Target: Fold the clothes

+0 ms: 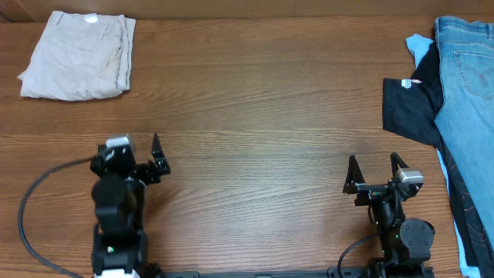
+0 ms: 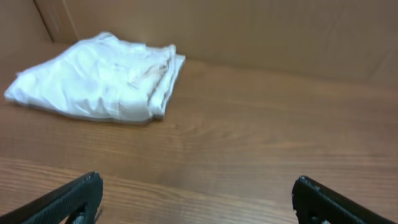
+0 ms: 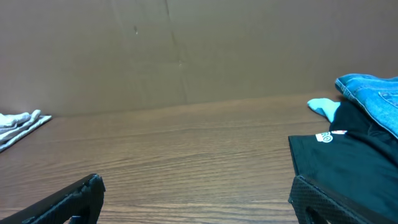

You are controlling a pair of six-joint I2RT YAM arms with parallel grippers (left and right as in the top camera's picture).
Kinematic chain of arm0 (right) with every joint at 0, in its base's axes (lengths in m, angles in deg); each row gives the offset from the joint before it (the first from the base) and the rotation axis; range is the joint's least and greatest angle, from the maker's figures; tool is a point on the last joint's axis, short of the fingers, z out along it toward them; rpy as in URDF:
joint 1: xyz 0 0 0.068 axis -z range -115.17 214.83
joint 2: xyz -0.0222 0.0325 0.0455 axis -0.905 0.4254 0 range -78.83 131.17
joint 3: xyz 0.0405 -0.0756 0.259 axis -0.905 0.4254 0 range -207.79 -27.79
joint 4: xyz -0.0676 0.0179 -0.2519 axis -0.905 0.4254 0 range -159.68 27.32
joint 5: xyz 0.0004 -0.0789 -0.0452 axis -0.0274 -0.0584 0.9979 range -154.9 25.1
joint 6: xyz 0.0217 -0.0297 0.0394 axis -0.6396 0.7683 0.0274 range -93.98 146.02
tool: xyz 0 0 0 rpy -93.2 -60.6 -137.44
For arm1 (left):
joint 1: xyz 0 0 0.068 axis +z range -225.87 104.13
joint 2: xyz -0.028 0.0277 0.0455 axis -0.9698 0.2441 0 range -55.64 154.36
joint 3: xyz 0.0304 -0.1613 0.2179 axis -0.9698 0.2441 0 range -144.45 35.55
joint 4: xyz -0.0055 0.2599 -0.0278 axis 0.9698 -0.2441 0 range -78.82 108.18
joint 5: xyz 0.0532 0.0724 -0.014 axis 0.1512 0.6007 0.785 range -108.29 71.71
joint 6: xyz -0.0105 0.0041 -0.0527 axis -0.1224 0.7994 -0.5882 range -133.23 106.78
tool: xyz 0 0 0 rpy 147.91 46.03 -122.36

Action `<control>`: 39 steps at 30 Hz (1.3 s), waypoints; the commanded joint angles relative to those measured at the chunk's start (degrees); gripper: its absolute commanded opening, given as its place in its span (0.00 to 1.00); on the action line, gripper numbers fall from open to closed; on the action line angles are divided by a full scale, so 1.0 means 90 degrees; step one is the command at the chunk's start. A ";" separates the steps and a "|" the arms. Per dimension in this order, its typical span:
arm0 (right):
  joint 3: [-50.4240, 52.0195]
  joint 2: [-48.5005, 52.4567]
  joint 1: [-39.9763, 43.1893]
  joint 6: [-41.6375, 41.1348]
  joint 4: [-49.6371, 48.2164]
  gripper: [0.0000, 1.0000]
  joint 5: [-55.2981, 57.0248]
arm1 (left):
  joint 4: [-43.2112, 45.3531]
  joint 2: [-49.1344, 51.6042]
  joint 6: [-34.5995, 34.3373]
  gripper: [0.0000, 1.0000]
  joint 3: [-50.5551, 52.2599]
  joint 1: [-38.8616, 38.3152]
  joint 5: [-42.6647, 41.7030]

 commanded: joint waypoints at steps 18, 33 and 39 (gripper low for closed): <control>0.0066 -0.0075 0.0012 -0.0044 -0.0051 1.00 0.0066 | -0.0430 -0.3070 0.0619 1.00 0.1515 0.0165 -0.0163; 0.0066 -0.0075 0.0012 -0.0044 -0.0051 1.00 0.0066 | -0.1389 -0.3723 0.1428 1.00 0.1515 0.0151 -0.1263; 0.0066 -0.0075 0.0012 -0.0044 -0.0049 1.00 0.0066 | -0.1389 -0.3976 0.1341 1.00 0.1515 0.0153 -0.1217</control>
